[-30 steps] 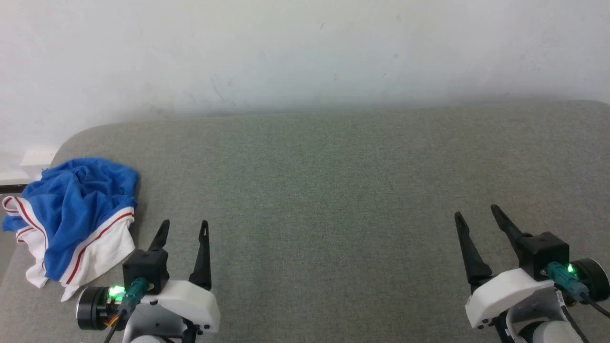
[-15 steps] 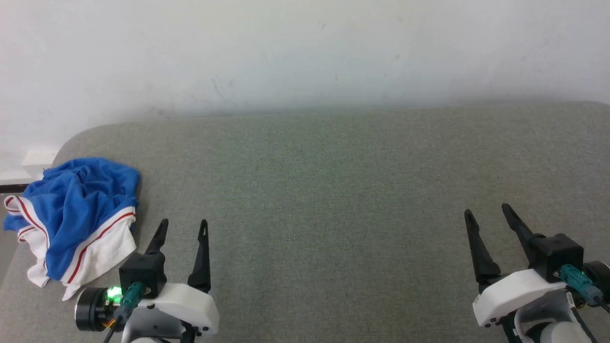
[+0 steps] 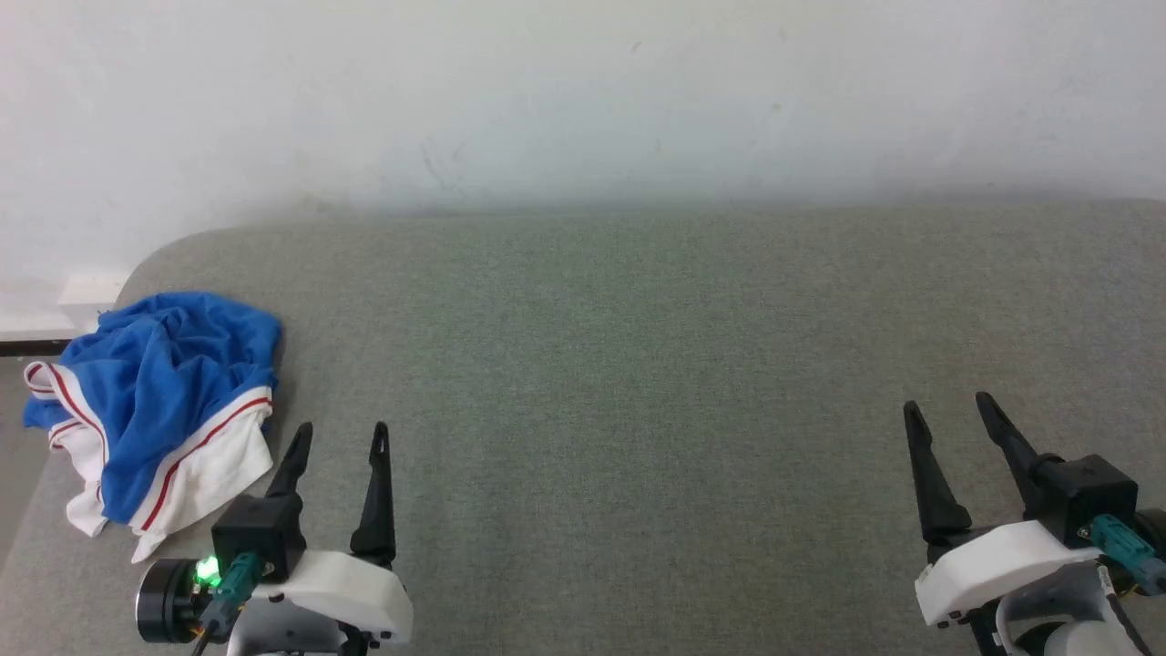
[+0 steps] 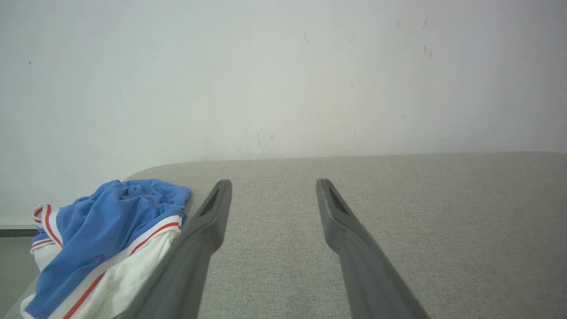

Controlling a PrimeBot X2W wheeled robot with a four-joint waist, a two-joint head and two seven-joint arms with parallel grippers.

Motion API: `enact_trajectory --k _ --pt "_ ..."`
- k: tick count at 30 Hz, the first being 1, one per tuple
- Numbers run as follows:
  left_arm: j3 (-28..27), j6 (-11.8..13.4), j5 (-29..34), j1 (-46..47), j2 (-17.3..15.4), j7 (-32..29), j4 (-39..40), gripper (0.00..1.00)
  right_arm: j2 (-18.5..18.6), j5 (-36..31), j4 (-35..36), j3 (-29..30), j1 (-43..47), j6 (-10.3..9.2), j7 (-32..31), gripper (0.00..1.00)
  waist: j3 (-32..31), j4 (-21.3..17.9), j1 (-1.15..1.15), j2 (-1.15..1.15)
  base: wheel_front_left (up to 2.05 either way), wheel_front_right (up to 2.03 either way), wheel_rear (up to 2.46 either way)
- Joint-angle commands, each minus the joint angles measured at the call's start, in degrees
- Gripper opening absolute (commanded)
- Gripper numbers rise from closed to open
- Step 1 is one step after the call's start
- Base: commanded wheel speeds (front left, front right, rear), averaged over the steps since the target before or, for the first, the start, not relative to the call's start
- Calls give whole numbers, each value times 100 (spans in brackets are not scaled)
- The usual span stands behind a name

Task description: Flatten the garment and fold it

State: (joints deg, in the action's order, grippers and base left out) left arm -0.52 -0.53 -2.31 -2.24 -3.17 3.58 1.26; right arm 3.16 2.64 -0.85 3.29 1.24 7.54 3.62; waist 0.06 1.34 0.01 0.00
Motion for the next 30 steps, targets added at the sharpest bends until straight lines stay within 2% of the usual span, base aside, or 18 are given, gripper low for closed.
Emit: enact_trajectory --k 1,30 --pt "-32 -32 -39 -75 8 60 49 100 -8 72 -17 26 31 -2 62 100 8 34 -1 0 0 0 0" --pt "-118 13 -276 -328 15 409 182 100 -14 332 -377 -9 35 -3 409 100 -59 837 -1 0 0 0 0"
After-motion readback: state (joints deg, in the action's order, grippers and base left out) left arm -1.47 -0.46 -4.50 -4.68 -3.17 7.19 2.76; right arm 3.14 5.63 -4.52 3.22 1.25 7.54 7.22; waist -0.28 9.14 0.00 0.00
